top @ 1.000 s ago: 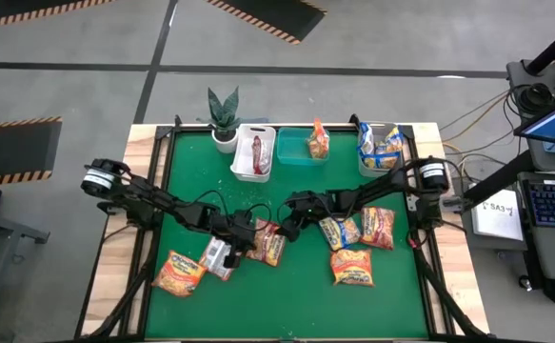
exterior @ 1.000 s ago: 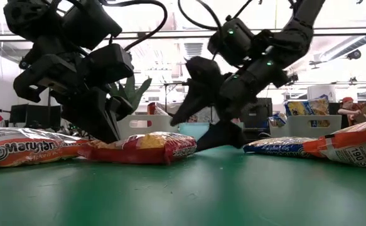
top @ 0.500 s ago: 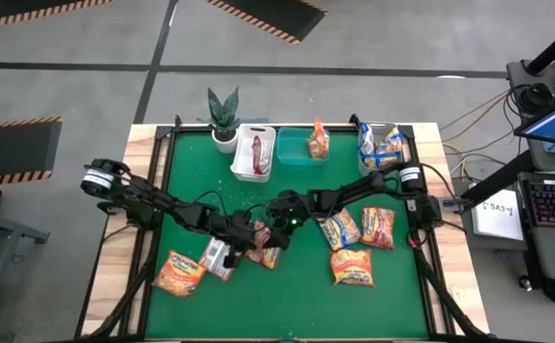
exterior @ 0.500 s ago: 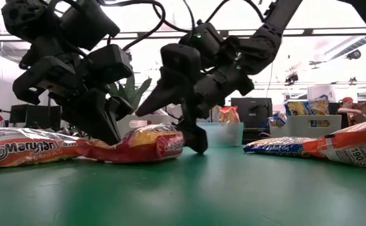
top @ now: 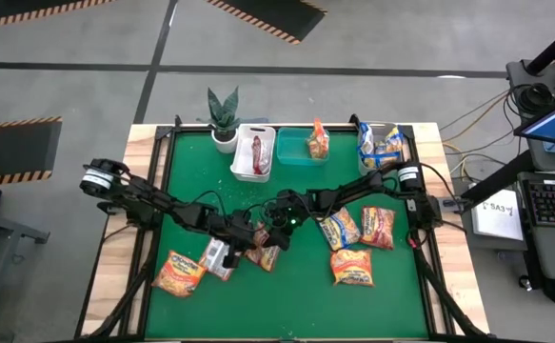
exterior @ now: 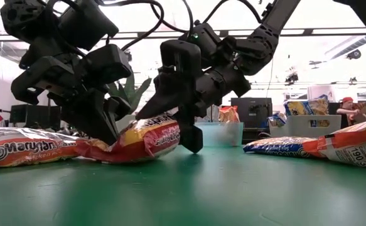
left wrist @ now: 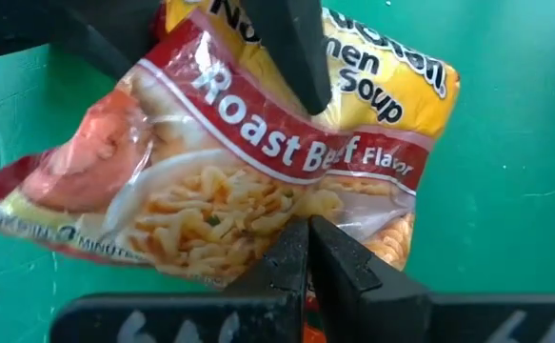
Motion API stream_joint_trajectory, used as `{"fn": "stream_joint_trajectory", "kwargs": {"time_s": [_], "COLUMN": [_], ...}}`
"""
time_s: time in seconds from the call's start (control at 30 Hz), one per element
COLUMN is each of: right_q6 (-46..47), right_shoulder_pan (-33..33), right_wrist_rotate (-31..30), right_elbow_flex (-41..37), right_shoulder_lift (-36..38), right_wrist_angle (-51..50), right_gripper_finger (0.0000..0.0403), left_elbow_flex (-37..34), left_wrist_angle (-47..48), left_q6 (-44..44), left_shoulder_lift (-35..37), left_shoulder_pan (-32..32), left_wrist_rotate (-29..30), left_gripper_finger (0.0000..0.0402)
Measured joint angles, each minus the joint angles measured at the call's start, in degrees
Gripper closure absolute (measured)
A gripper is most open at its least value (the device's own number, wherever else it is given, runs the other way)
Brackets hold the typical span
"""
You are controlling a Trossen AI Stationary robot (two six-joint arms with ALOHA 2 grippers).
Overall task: Sort Maruchan noodles
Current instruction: Put the red noodle pack into the white bin
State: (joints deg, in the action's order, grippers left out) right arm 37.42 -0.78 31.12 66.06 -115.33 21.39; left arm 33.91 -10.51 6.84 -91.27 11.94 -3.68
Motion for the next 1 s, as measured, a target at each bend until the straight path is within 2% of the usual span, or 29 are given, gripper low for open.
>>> {"fn": "stream_joint_trajectory", "kwargs": {"time_s": [0.3, 0.43, 0.6, 0.73, 0.9, 1.0], "right_q6": [-5.0, -7.9, -14.9, -25.0, -38.2, -45.7], "right_shoulder_pan": [-0.4, -1.1, -1.5, -1.2, 1.3, 3.3], "right_wrist_rotate": [0.2, 0.2, -1.3, -8.1, -23.5, -31.7], "right_elbow_flex": [-0.1, -0.1, -0.2, -0.2, -0.2, -0.2], "right_shoulder_lift": [0.5, 0.9, 4.4, 9.4, 15.3, 17.3], "right_wrist_angle": [0.0, -0.3, -4.0, -11.8, -22.0, -23.7], "right_gripper_finger": [0.0326, 0.0345, 0.0355, 0.0357, 0.0357, 0.0357], "left_elbow_flex": [-0.1, -0.1, -0.1, -1.4, -3.6, -4.5], "left_wrist_angle": [5.8, 8.4, 6.0, -0.2, -7.4, -9.9], "left_q6": [-2.7, -4.1, -8.9, -10.5, -8.0, -4.8], "left_shoulder_lift": [6.2, 11.2, 18.4, 22.6, 24.9, 25.2], "left_shoulder_pan": [-0.1, -0.1, -0.1, -0.3, -2.0, -3.7], "left_wrist_rotate": [3.5, 4.9, 4.9, 6.3, 8.7, 8.8], "left_gripper_finger": [0.0402, 0.0402, 0.0402, 0.0402, 0.0399, 0.0379]}}
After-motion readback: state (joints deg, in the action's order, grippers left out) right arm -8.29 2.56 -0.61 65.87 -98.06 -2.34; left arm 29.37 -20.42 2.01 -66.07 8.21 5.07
